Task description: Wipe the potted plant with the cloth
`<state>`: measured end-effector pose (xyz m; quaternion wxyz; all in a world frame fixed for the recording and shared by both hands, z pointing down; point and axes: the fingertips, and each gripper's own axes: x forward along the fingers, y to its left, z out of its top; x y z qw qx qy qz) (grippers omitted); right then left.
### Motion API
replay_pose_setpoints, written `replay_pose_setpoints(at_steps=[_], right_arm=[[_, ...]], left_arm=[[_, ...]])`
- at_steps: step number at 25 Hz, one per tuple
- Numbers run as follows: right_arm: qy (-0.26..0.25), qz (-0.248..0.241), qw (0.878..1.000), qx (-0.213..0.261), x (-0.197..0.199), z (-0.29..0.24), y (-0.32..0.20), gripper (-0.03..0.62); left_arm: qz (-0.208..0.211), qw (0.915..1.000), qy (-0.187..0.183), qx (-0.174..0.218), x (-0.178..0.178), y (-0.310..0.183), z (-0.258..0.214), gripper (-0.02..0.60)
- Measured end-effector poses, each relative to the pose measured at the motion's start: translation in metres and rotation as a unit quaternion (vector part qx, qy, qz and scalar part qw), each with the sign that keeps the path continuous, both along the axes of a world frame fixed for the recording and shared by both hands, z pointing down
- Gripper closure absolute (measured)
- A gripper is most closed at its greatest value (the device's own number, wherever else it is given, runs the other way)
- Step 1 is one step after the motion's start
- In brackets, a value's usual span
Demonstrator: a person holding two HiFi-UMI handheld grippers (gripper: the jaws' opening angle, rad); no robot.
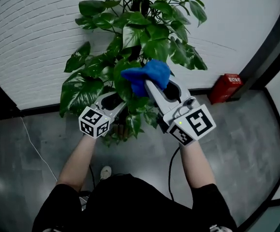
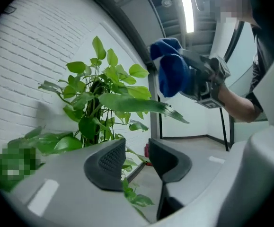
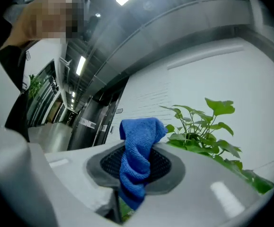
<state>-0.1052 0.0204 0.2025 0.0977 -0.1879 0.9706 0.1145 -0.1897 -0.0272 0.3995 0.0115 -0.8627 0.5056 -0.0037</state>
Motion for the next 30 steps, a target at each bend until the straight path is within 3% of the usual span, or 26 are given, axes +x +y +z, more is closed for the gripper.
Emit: replay_pose_setpoints(at_steps=[3,6,10,13,18,26,30], right_arm=[[0.051,0.011,0.999,0.006,-0.046,-0.005,-0.026,0.505],[0.127,0.02,0.992,0.015,-0.086,0.005,-0.043,0.505],[0.22,0.042,0.975,0.003,-0.114,0.034,-0.067,0.505],[0.263,0.067,0.962,0.007,-0.116,0.057,-0.077,0.505],[0.272,0.074,0.96,-0.01,-0.106,0.086,-0.071,0.505],[0.246,0.064,0.966,-0.042,-0.089,0.118,-0.048,0.505],[0.243,0.069,0.967,-0.016,-0.081,0.121,-0.04,0.505]], left_arm=[[0.019,0.9985,-0.05,0.013,0.0,-0.021,-0.004,0.392],[0.039,0.9955,-0.076,0.039,0.004,-0.032,-0.015,0.354],[0.06,0.992,-0.082,0.074,0.009,-0.04,-0.034,0.353],[0.076,0.9906,-0.061,0.096,0.019,-0.038,-0.044,0.348],[0.089,0.9899,-0.035,0.105,0.028,-0.034,-0.045,0.348],[0.092,0.9893,-0.068,0.09,0.026,-0.029,-0.025,0.347],[0.091,0.9892,-0.076,0.086,0.028,-0.034,-0.023,0.345]])
